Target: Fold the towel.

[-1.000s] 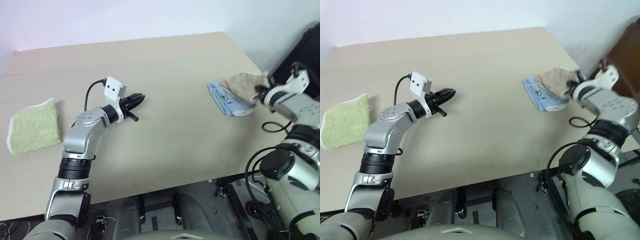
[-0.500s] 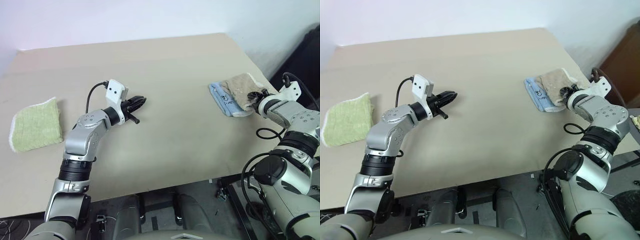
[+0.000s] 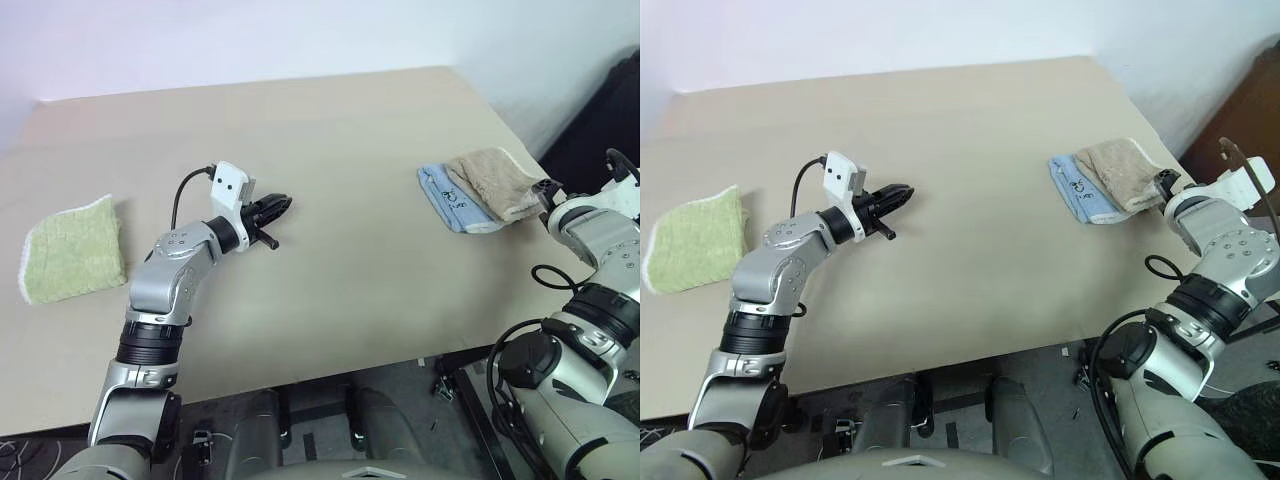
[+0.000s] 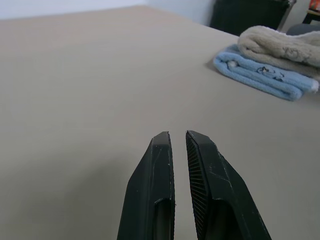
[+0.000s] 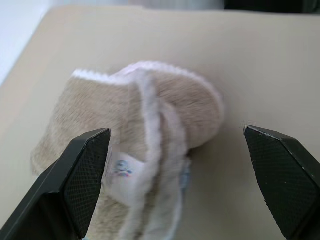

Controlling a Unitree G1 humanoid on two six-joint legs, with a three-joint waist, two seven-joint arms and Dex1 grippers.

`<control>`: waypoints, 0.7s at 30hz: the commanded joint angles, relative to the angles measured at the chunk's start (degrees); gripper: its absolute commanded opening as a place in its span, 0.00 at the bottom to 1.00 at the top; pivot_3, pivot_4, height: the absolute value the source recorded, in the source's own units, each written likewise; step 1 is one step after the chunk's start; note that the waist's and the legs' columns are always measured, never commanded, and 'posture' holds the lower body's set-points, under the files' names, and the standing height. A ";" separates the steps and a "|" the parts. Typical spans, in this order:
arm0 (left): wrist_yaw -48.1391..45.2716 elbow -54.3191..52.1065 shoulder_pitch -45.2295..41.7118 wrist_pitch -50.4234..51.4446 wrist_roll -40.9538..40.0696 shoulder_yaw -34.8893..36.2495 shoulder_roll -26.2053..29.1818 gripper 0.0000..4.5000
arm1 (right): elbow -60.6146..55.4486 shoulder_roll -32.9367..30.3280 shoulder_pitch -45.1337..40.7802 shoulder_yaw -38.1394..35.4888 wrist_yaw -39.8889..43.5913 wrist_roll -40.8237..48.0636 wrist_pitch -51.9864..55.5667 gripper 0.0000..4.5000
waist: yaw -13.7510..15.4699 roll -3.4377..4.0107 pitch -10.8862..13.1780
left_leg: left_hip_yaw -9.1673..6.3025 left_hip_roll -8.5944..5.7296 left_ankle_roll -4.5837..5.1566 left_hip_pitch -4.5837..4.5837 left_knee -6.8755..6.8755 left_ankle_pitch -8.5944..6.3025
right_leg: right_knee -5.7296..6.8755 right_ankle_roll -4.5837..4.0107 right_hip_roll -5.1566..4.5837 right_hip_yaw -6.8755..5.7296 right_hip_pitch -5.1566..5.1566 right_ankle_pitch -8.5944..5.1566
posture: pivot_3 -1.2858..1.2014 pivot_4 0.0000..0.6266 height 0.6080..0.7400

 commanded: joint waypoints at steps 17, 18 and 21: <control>-2.13 -1.43 7.97 -10.79 3.52 5.16 8.50 0.12 | -13.65 -8.51 8.98 51.83 45.73 -14.25 -18.21 1.00 | -0.02 0.01 -0.03 | 0.10 0.09 -0.14 -0.07 -0.05 -0.09 | -0.07 -0.03 -0.19 -0.03 -0.11 -0.01 | 0.52 0.24 1.00; -2.81 -2.20 8.90 -10.73 2.58 5.96 8.86 0.12 | -12.74 -7.87 8.89 52.14 46.53 -14.63 -19.00 1.00 | 0.13 0.00 -0.03 | 0.14 0.10 -0.15 -0.08 -0.05 -0.09 | -0.07 -0.04 -0.25 -0.02 -0.12 0.00 | 0.52 0.24 1.00; -3.21 -4.64 11.90 -9.83 1.12 8.41 9.96 0.12 | -10.02 -6.73 8.69 54.13 49.41 -17.03 -22.69 1.00 | 0.20 -0.02 -0.04 | 0.30 0.09 -0.17 -0.09 -0.14 -0.11 | -0.11 -0.05 -0.54 -0.14 -0.09 0.00 | 0.52 0.24 1.00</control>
